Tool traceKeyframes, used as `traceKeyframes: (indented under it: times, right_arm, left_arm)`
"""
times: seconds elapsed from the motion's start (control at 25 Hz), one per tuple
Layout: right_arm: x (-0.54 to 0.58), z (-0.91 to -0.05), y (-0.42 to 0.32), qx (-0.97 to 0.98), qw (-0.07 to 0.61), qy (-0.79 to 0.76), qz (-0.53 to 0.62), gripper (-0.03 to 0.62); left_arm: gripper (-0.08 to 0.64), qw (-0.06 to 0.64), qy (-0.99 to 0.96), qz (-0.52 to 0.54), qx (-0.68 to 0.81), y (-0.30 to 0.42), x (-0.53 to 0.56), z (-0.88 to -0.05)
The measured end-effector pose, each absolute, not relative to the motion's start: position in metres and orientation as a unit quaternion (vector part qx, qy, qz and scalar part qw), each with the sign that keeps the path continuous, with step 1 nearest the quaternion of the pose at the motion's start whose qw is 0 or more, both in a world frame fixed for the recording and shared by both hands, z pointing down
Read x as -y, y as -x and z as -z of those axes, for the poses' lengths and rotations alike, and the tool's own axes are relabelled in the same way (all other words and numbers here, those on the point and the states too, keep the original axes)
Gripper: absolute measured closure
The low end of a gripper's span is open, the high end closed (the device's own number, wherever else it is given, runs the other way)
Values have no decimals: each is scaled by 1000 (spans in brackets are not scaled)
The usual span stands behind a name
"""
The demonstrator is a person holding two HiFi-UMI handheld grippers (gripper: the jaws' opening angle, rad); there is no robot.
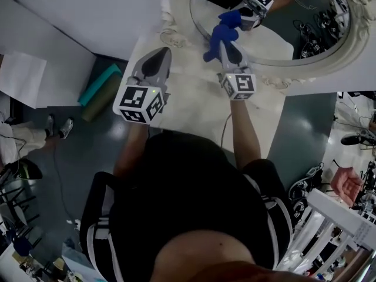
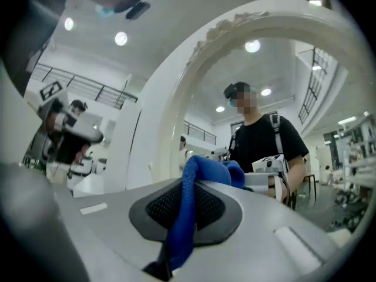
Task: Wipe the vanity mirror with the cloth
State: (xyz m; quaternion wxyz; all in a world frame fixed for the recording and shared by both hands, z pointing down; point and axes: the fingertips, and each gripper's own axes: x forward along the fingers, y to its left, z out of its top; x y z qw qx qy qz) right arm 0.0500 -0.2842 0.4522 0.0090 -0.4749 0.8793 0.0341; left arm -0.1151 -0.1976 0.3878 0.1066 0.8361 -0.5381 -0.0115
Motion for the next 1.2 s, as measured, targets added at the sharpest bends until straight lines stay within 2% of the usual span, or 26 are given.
traceKeyframes:
  times: [0.16,0.44,0.84,1.2]
  right_arm:
    - [269,-400,-86,-854,140,501,11,561]
    - [249,-324,-144,-805,241,542,-14,561]
    - [243,-243,-235,-708,264,644,-122,561]
    - [281,-236,-261,-695,261,661,-110,561]
  left_arm:
    - [552,96,-848,21,520,99,200,-374]
    - [552,70,-863,33,499,81,212,-355]
    - [552,49,-875,45,479,61,224,-328]
    - [552,61,-875,39,478,57,228,-338]
